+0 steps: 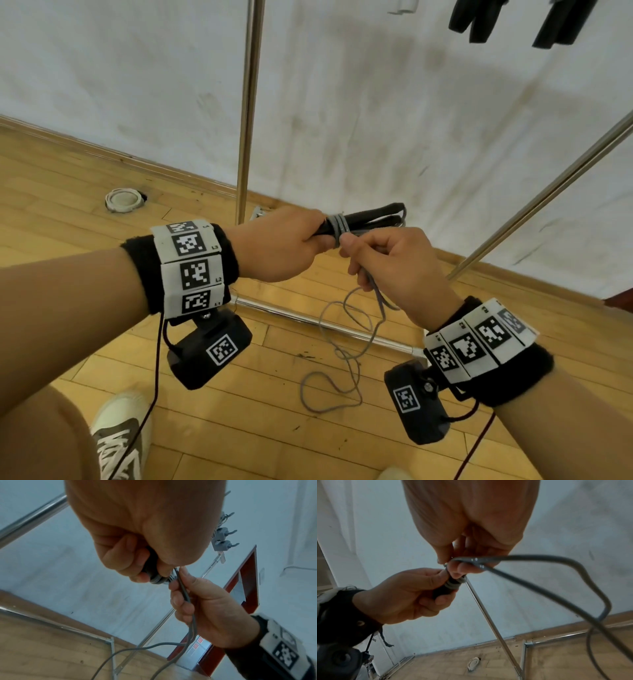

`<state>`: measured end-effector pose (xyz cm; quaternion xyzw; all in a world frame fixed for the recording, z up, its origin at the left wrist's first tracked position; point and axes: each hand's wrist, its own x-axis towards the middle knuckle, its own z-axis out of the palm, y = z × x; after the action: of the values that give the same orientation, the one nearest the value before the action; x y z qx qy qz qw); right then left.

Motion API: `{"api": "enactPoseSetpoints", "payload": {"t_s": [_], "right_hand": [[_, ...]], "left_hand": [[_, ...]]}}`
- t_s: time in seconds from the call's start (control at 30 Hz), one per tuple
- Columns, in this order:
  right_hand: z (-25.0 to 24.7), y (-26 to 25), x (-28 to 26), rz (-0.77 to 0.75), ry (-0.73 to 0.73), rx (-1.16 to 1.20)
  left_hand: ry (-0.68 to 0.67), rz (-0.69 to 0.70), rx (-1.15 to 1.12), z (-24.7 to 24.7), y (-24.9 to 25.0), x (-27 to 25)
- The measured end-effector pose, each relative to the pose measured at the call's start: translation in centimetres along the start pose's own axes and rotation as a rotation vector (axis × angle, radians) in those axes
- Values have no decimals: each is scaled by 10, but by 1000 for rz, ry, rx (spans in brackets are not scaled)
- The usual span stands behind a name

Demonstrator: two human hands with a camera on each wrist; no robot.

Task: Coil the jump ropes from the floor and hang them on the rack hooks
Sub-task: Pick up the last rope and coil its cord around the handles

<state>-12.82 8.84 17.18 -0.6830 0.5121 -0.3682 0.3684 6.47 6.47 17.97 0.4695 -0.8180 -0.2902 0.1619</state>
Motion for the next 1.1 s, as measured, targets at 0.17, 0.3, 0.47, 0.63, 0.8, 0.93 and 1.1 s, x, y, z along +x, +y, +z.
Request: {"api": "enactPoseSetpoints", "payload": {"t_s": [0.17, 0.3, 0.47, 0.63, 0.8, 0.93, 1.1], "right_hand": [[1, 9, -7, -93, -48, 56], [-5, 16, -8, -102, -91, 91], [-13, 23, -9, -78, -141, 36], [-15, 28, -11, -162, -264, -98], [-12, 43, -9, 45, -418, 40], [-21, 58, -3, 215, -490, -148], [-21, 39, 5, -60, -477, -299]], "left_hand": [[40, -16, -157, -7, 3, -1], [18, 14, -189, -14, 7, -4], [-84, 64, -269, -19, 12, -11], [-187, 92, -253, -19, 15, -18], [-356, 163, -165, -15, 21, -23], [-460, 153, -87, -12, 22, -25], [-568, 90, 81, 0, 19, -25]]}}
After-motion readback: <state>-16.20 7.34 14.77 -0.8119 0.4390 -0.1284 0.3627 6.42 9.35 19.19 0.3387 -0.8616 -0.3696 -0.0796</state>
